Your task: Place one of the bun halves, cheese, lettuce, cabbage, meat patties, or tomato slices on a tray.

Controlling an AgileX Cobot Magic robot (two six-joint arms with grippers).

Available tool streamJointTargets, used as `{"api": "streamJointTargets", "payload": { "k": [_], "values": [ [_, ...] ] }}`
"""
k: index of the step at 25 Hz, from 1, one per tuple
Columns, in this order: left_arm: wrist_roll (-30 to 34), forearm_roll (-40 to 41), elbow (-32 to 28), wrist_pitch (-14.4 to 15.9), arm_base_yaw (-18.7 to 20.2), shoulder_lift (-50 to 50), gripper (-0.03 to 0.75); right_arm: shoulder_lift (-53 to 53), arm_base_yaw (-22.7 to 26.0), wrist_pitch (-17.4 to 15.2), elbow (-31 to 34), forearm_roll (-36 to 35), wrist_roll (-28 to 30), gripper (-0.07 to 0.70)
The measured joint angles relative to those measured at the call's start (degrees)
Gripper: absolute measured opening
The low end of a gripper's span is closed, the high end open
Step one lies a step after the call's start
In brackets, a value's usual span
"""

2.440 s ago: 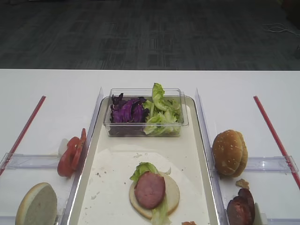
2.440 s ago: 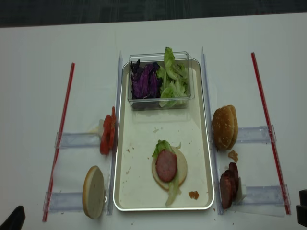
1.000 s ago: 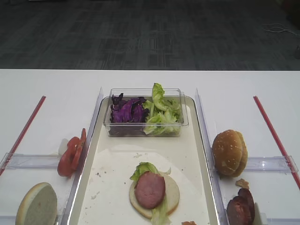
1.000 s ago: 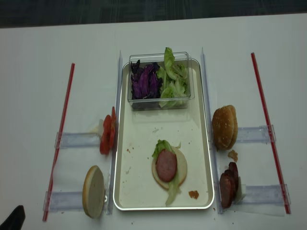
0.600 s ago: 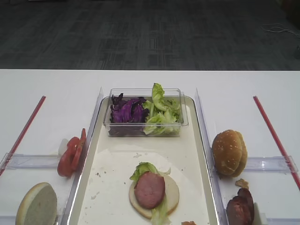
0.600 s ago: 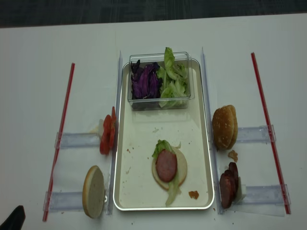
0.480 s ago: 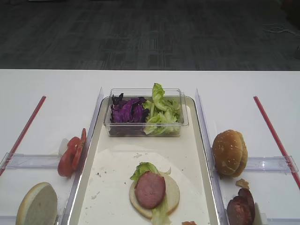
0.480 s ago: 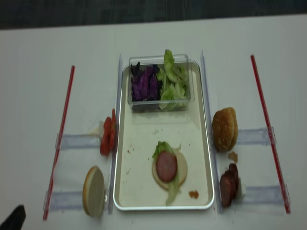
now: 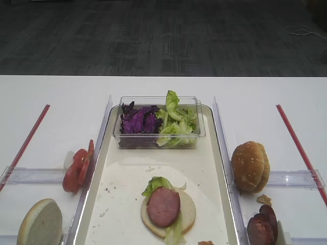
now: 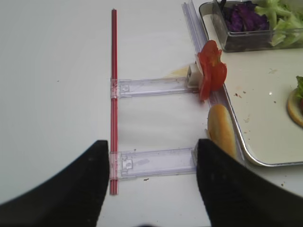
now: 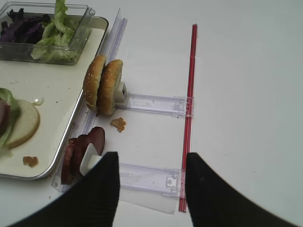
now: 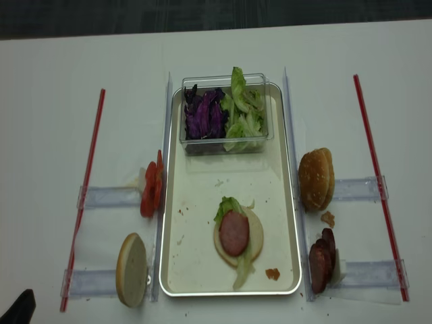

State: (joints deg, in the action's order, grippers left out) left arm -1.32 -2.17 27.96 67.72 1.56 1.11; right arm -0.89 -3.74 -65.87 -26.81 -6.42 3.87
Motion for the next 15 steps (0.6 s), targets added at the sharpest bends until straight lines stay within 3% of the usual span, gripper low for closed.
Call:
{"api": "streamJointTargets", "payload": {
  "k": [7,15],
  "values": [
    [0.0,0.0,-0.3,0.0,0.0,0.0,0.391,0.0,0.0,0.0,0.0,0.0,0.5,0.419],
    [0.0,0.0,-0.3,0.0,0.0,0.0,0.391,0.0,0.0,0.0,0.0,0.0,0.3,0.433]
  ]
}}
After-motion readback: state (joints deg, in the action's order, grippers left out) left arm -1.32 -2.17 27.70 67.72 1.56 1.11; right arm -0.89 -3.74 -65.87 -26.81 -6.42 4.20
